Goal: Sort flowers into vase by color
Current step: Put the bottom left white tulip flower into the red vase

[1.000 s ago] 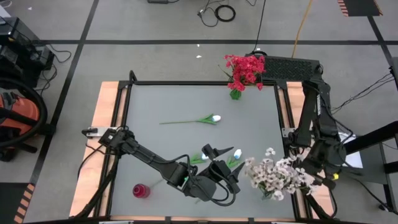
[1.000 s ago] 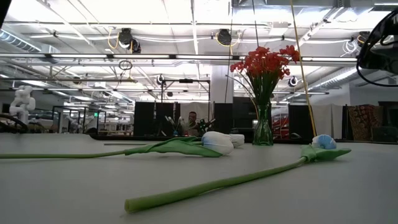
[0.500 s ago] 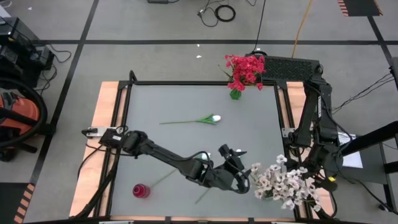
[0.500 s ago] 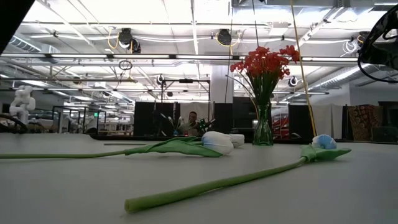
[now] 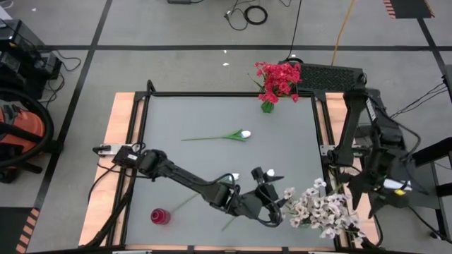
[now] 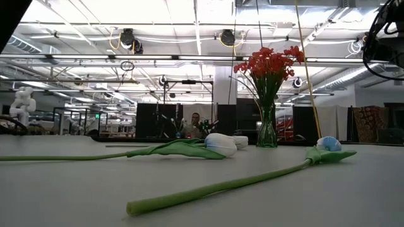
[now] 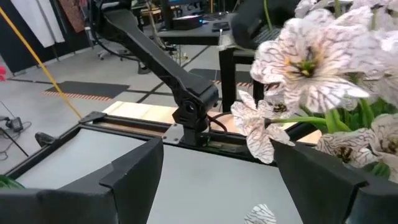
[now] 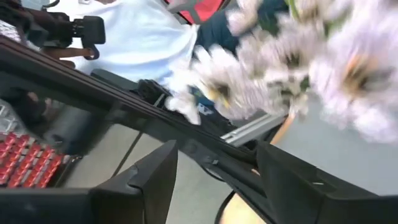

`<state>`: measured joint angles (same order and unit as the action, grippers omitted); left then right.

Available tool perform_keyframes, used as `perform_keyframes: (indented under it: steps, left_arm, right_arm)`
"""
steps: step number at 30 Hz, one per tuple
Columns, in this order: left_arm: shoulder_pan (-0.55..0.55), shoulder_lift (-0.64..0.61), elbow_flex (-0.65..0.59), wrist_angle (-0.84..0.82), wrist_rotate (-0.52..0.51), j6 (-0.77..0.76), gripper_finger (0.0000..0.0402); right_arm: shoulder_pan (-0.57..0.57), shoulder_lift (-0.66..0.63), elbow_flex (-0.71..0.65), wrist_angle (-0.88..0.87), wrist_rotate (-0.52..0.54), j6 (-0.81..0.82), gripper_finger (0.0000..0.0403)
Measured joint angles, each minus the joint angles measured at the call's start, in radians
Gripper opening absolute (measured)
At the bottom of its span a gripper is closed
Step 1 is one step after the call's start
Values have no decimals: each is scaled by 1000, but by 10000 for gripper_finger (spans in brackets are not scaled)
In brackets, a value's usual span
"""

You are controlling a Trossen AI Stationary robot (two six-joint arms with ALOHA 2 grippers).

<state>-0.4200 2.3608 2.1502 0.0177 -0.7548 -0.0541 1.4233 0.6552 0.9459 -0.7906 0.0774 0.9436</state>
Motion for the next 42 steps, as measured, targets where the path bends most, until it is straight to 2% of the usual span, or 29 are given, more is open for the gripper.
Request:
perform_keyframes:
  steps: [6,13,17,21,26,29,33,38,42]
  left_arm:
    - [-14,0,24,-3,-6,38,313]
    - [-42,0,63,-28,-69,116,313]
    - [-63,-36,79,-93,-107,141,313]
    - [-84,-105,81,-159,-110,169,313]
    - [-101,-200,81,-348,-112,196,313]
    - [-92,-265,81,-472,-112,196,313]
    - [-44,-335,81,-665,-109,163,313]
    - [29,-406,81,-877,-11,49,313]
    - [68,-419,81,-940,64,9,313]
  right_arm:
    - [0,55,177,-182,73,-71,212]
    - [-2,95,323,-299,228,-225,212]
    - [-1,96,386,-305,409,-326,212]
    - [-1,96,438,-305,659,-422,212]
    - [-14,101,452,-294,988,-507,212]
    - [-51,103,452,-272,1112,-558,212]
    - [-122,101,452,-258,1185,-590,205]
    - [-228,111,432,-241,1176,-528,181]
    - [-322,128,406,-146,1151,-586,162]
